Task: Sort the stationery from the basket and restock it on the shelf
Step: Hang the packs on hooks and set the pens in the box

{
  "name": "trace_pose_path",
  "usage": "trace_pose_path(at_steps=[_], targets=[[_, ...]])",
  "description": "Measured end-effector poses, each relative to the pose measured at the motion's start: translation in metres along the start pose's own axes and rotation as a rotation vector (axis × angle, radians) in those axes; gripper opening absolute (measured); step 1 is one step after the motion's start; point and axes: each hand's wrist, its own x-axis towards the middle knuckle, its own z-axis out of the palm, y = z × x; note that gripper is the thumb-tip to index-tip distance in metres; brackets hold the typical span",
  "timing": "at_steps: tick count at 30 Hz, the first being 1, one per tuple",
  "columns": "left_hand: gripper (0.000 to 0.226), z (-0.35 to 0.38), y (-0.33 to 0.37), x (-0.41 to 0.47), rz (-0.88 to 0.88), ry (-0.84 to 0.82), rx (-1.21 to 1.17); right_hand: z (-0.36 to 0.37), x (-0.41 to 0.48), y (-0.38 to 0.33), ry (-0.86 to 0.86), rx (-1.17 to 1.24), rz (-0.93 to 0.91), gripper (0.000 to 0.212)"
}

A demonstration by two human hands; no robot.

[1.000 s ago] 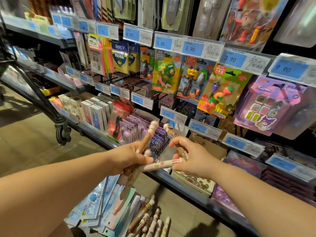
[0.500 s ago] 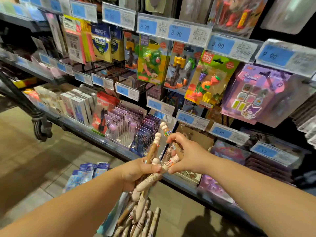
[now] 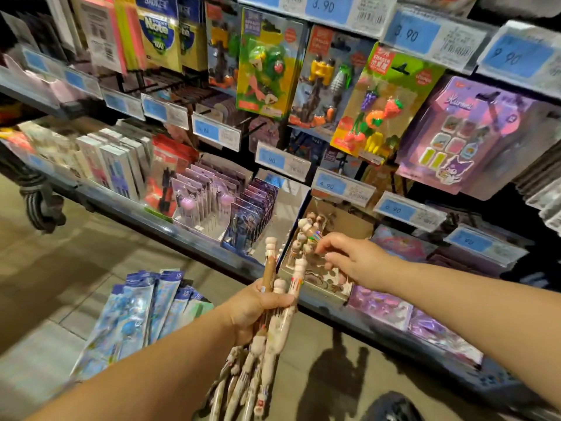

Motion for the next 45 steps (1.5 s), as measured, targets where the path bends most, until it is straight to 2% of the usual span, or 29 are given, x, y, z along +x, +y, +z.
trace_pose_path(at_steps=[3,8,13,15,17,19,24,26,27,30,32,34,37,39,41,43,45], targets=[[0.024,0.000,0.002,0.010,0.021,0.091,-0.036,0.007,0.007,0.004,-0.021,0.133,0.003,0.027],[0.017,0.003,0.012,0.025,0.052,0.133,0.011,0.023,0.028,0.012,-0.153,0.491,0.087,0.083],[0.018,-0.002,0.021,0.039,0.063,0.189,0.010,0.037,0.049,0.032,-0.188,0.677,0.202,0.106],[0.024,-0.006,0.017,0.044,0.048,0.245,-0.008,0.041,0.055,0.044,-0.121,0.737,0.251,0.092],[0.025,-0.009,0.012,0.048,0.031,0.268,0.000,0.045,0.056,0.060,-0.089,0.829,0.274,0.062],[0.024,-0.010,0.005,0.052,0.032,0.278,0.003,0.048,0.056,0.073,-0.062,0.813,0.304,0.034],[0.024,-0.008,0.001,0.067,0.008,0.262,0.004,0.048,0.061,0.079,0.065,0.771,0.383,0.019],[0.025,-0.009,0.003,0.074,0.004,0.250,0.002,0.047,0.065,0.079,0.098,0.725,0.397,0.017],[0.026,-0.009,0.003,0.077,0.002,0.244,0.002,0.047,0.067,0.082,0.116,0.624,0.399,0.019],[0.029,-0.012,0.003,0.083,-0.012,0.243,0.003,0.044,0.072,0.086,0.174,0.411,0.445,0.032],[0.029,-0.016,0.001,0.087,-0.026,0.236,-0.013,0.042,0.078,0.089,0.194,0.431,0.462,0.032],[0.022,-0.020,-0.001,0.087,-0.028,0.205,-0.014,0.041,0.082,0.090,0.209,0.453,0.473,0.023],[0.018,-0.025,-0.002,0.088,-0.018,0.180,-0.011,0.044,0.091,0.099,0.328,0.489,0.454,0.007],[0.020,-0.027,-0.001,0.087,-0.009,0.199,-0.027,0.047,0.097,0.105,0.410,0.501,0.462,0.031],[0.029,-0.029,-0.001,0.086,-0.001,0.207,-0.043,0.045,0.100,0.109,0.466,0.524,0.526,0.042],[0.039,-0.032,0.000,0.085,0.004,0.219,-0.049,0.041,0.104,0.116,0.527,0.594,0.538,0.038],[0.044,-0.035,0.000,0.084,0.000,0.238,-0.051,0.035,0.107,0.116,0.627,0.592,0.505,0.021]])
